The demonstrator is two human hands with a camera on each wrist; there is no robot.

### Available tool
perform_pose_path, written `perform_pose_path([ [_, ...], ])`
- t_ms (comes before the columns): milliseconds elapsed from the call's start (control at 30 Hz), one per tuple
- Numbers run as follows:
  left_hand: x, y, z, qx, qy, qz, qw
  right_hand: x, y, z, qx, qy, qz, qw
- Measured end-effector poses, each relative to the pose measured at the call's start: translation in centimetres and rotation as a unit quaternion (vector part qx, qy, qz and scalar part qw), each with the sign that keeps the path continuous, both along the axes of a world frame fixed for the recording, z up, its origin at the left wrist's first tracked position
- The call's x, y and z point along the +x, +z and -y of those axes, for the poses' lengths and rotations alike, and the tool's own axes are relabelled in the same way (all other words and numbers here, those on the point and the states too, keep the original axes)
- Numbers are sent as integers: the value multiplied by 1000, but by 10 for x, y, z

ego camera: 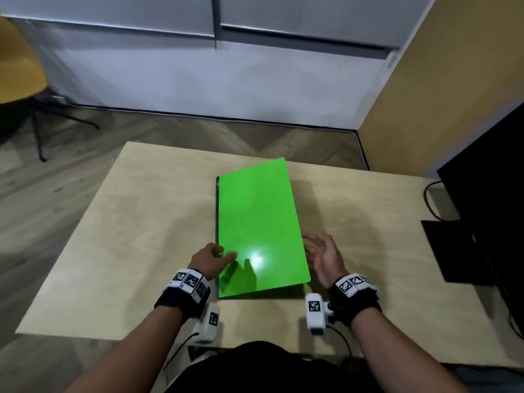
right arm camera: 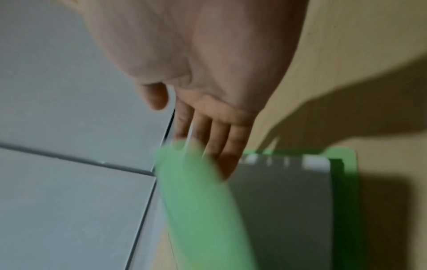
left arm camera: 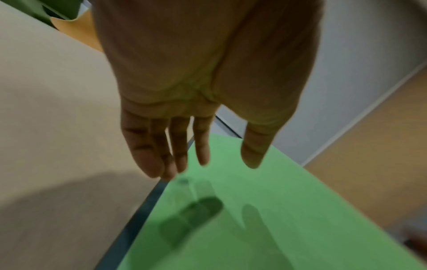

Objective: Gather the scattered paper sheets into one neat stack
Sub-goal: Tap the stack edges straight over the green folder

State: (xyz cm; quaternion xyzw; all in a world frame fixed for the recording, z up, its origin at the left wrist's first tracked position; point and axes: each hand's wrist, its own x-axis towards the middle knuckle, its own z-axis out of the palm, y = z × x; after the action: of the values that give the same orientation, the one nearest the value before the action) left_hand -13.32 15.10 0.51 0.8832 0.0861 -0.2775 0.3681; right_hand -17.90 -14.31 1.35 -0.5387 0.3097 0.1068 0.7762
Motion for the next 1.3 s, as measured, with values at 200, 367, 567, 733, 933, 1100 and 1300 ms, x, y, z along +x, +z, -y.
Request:
perform_pose_path([
  [200, 8, -37, 19, 90, 19, 32, 995, -3, -12, 5, -297, 165, 17, 940],
  [367, 10, -40, 29, 130, -6, 59, 990, -13, -43, 2, -507, 224, -71, 829],
  [567, 16, -39, 32, 139, -55, 57, 987, -29, -56, -6, -472, 155, -95, 863],
  [733, 8, -39, 46, 106, -91, 59, 988, -49, -60, -1, -513, 105, -147, 839],
  [933, -6, -43, 58, 93, -91, 63, 990, -61, -61, 6, -517, 81, -146, 840],
  [1100, -7, -44, 62, 107, -92, 54, 989, -63, -60, 2, -517, 59, -128, 844],
  [1300, -8, -53, 61, 100, -88, 56, 990, -68, -60, 5, -510, 69, -120, 849],
])
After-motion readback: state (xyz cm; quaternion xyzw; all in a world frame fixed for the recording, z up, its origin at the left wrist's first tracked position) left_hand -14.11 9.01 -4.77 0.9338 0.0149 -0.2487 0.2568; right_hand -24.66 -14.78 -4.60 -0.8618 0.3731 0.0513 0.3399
